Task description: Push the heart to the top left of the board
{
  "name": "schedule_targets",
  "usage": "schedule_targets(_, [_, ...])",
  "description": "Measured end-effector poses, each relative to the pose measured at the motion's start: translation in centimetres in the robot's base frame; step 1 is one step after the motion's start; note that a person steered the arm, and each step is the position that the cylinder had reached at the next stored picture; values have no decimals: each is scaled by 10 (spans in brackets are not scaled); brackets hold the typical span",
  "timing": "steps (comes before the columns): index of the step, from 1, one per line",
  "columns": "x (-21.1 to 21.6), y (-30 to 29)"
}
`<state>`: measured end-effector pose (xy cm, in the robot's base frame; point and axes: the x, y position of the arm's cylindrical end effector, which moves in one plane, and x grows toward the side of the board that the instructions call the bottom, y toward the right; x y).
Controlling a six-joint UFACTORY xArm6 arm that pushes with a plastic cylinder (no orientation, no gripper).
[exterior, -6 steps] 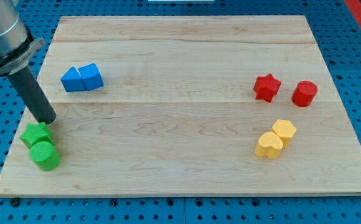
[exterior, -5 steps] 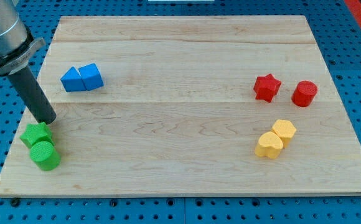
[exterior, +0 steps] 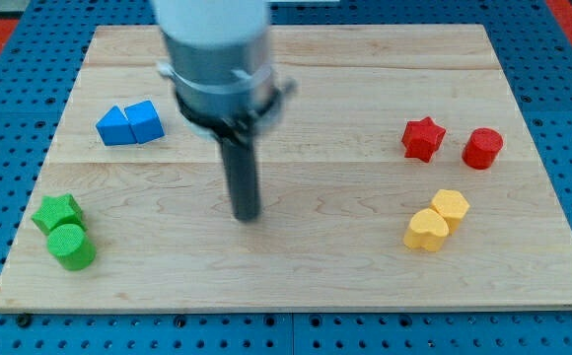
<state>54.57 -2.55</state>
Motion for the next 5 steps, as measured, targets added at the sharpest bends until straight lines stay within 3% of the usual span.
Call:
schedule_targets(3, [3,14])
schedule_targets(4, [17,40])
schedule_targets(5, [39,105])
